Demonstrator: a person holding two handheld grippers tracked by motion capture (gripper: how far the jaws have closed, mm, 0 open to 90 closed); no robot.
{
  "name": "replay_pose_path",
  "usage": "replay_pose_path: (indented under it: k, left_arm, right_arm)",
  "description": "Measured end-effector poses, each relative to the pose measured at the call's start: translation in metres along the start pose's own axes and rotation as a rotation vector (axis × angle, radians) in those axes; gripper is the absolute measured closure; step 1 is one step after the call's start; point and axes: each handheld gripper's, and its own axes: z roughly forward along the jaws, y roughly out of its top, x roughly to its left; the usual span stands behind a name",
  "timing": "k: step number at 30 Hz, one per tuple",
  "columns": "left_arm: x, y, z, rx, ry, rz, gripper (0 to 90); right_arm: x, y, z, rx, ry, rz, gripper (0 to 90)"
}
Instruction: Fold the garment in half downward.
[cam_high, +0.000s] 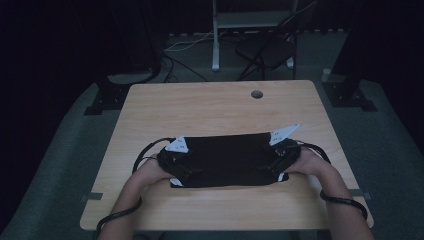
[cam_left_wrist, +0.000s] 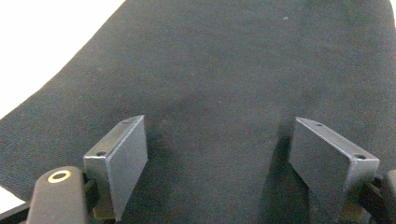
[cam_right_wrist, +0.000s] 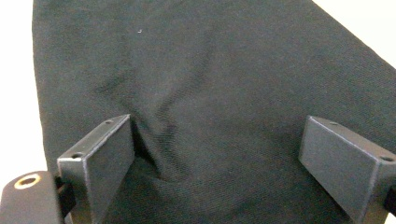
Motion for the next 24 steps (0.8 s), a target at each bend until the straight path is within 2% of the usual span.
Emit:
replay_pose_path:
  k: [1, 3, 5, 7, 8, 10, 12, 13, 15, 18, 20, 22, 24]
  left_arm:
    - [0.0, -0.001, 0.0, -0.008, 0.001, -0.008, 19.8]
    - [0.0, -0.002, -0.003, -0.031, 0.007, -0.035, 19.8]
    - [-0.002, -0.004, -0.009, -0.057, 0.043, -0.053, 19.8]
    - [-0.003, -0.008, -0.016, -0.104, 0.063, -0.079, 19.8]
    - [-0.005, -0.01, -0.02, -0.127, 0.087, -0.093, 19.8]
    - [-0.007, -0.013, -0.027, -0.169, 0.133, -0.158, 19.8]
    - [-0.012, -0.016, -0.03, -0.155, 0.223, -0.207, 19.8]
    - [-0.015, -0.017, -0.031, -0.14, 0.248, -0.212, 19.8]
    - [-0.023, -0.021, -0.035, -0.126, 0.324, -0.221, 19.8]
    - [-0.033, -0.031, -0.044, -0.146, 0.379, -0.239, 19.8]
    - [-0.037, -0.04, -0.05, -0.171, 0.373, -0.264, 19.8]
    - [-0.043, -0.047, -0.055, -0.159, 0.393, -0.261, 19.8]
    - [-0.05, -0.054, -0.06, -0.144, 0.389, -0.263, 19.8]
  right_arm:
    - [0.001, 0.0, -0.001, -0.012, -0.01, -0.004, 10.1]
    - [0.002, -0.001, -0.007, -0.072, -0.01, 0.002, 10.0]
    - [0.004, -0.002, -0.014, -0.137, -0.029, 0.006, 10.1]
    - [0.008, -0.004, -0.023, -0.207, -0.068, 0.03, 10.0]
    - [0.01, -0.005, -0.026, -0.233, -0.087, 0.04, 10.0]
    - [0.016, -0.01, -0.034, -0.286, -0.155, 0.066, 10.1]
    - [0.021, -0.015, -0.04, -0.333, -0.196, 0.141, 10.0]
    - [0.023, -0.018, -0.044, -0.351, -0.228, 0.154, 10.1]
    - [0.029, -0.024, -0.049, -0.386, -0.288, 0.195, 10.0]
    - [0.039, -0.034, -0.055, -0.422, -0.351, 0.257, 10.0]
    - [0.045, -0.041, -0.057, -0.443, -0.403, 0.288, 10.1]
    - [0.049, -0.046, -0.059, -0.444, -0.407, 0.319, 10.0]
    - [0.054, -0.051, -0.062, -0.456, -0.425, 0.32, 10.0]
